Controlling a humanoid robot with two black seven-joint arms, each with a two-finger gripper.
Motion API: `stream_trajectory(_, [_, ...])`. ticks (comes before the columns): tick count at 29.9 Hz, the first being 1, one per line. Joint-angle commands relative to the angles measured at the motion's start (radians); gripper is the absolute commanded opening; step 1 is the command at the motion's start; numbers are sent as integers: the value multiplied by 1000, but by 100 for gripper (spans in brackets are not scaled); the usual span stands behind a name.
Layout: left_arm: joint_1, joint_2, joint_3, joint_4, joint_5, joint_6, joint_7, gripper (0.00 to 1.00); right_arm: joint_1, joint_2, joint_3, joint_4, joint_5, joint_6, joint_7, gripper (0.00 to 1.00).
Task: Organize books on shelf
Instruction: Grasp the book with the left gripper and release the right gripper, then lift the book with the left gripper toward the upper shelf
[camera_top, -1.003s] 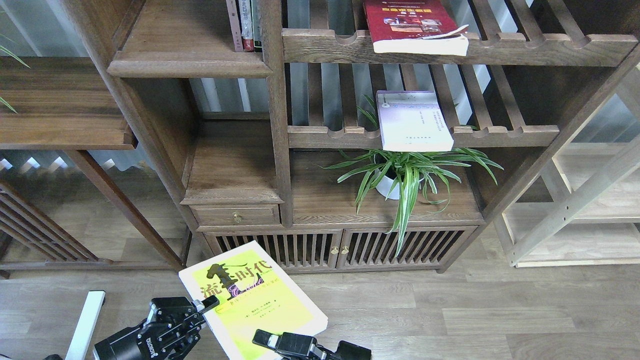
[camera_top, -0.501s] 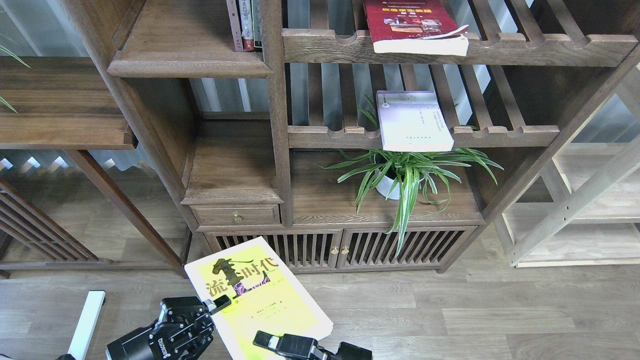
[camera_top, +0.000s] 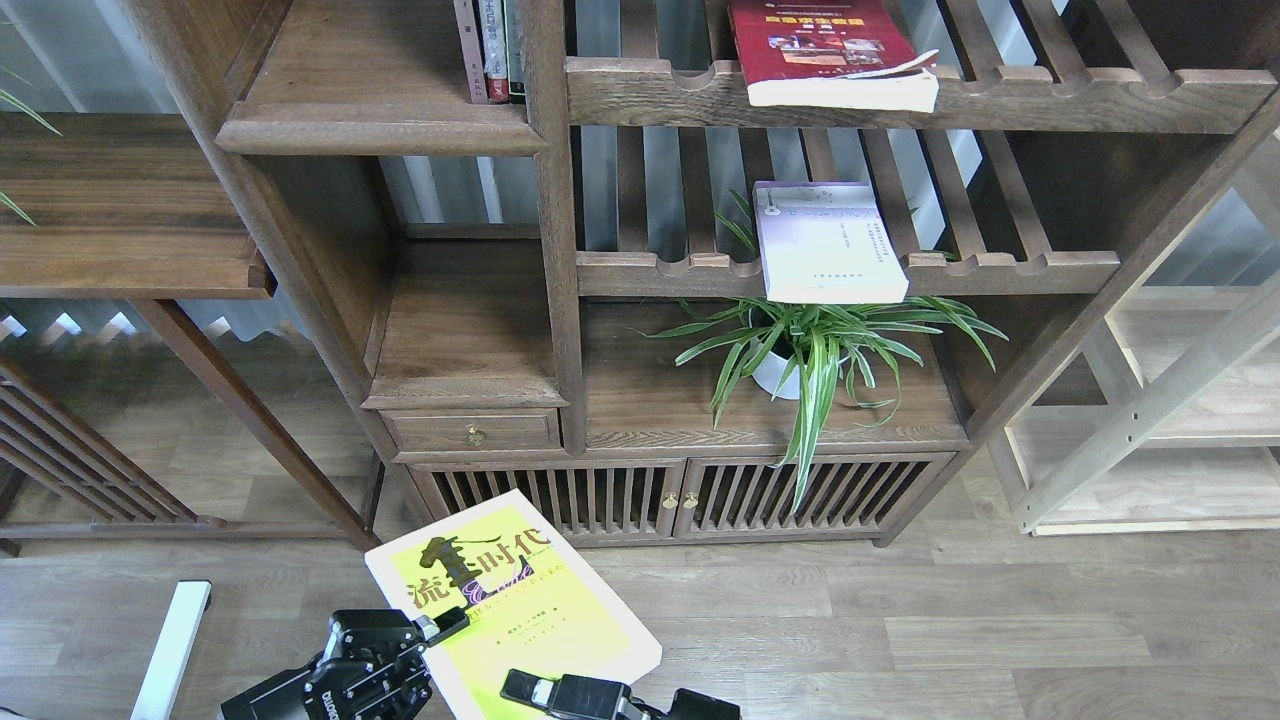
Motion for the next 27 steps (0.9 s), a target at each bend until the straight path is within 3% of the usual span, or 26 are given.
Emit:
stream_trajectory(1, [2,17,-10,-11,-4,0,-1,5,0,0,8,0,-4,0,1,24])
stream_trajectory(5, [5,52,-22,-35,-5,0,-1,4,3,0,26,-31,-16,0,4,47])
stream_trajectory(8, [7,83,-45,-54,-7,0,-1,4,3,0,55,-54,-21,0,10,59])
stream_trajectory(12, [10,143,-74,-90,-7,0,-1,4,5,0,120,-110,-32,0,13,65])
stream_trajectory(20, [7,266,-178,-140,-10,0,-1,4,17,0,281,-360,-72,0,18,77])
stream_trajectory(27, [-33,422,-264,-158,-17,0,-1,3,3,0,341,-390,-65,0,18,82])
